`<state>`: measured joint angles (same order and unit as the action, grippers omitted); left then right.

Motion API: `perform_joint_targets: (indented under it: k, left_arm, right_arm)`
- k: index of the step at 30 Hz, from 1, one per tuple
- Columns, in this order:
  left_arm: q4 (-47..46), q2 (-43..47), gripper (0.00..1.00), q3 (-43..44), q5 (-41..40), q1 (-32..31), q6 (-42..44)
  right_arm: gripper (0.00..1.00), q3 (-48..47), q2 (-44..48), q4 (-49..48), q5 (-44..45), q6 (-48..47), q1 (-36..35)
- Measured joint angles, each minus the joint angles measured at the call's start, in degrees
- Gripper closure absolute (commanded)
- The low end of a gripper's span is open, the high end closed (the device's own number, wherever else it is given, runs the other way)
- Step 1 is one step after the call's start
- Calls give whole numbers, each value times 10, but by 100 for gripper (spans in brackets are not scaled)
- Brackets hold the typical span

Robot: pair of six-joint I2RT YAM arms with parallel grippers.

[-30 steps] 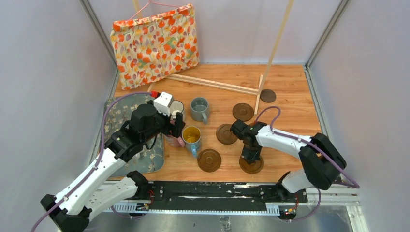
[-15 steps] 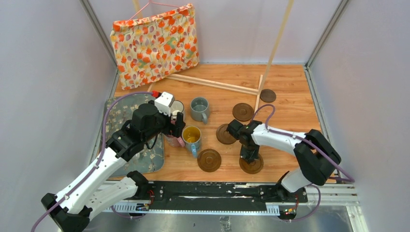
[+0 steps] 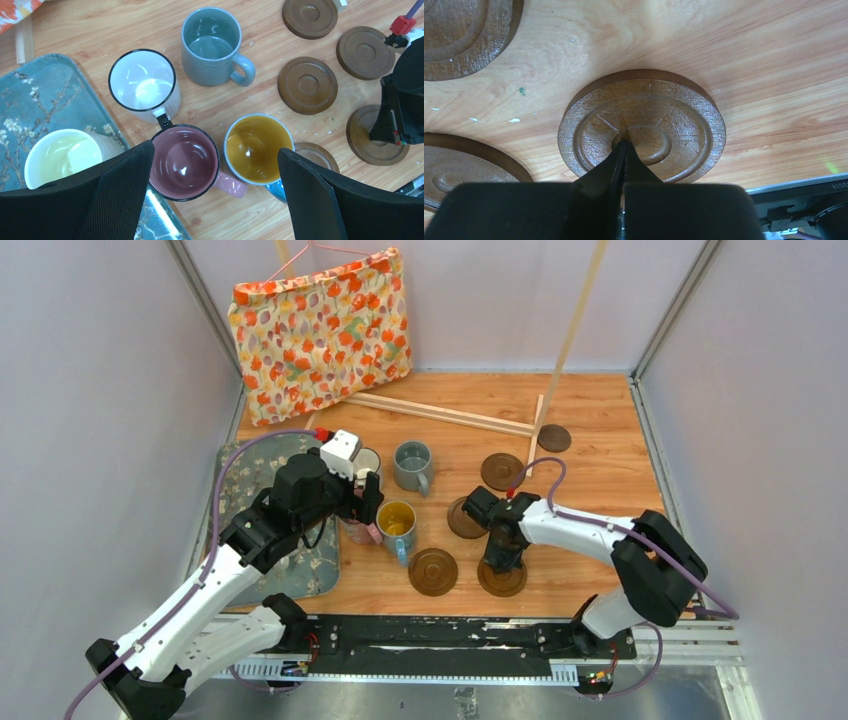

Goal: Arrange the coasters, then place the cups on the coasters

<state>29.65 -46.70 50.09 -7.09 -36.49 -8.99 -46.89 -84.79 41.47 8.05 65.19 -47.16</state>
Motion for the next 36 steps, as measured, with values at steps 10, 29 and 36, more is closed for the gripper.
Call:
perform_joint_targets:
  k: [10, 29, 36]
  left_arm:
    - [0, 0, 0, 0, 0, 0, 0]
    - [0, 0, 0, 0, 0, 0, 0]
    - [0, 0, 0, 0, 0, 0, 0]
  right_arm:
    - [100, 41, 47, -23, 1, 15, 20]
    - [100, 1, 70, -11, 12, -21, 26]
    - [86, -45, 121, -5, 27, -58, 49]
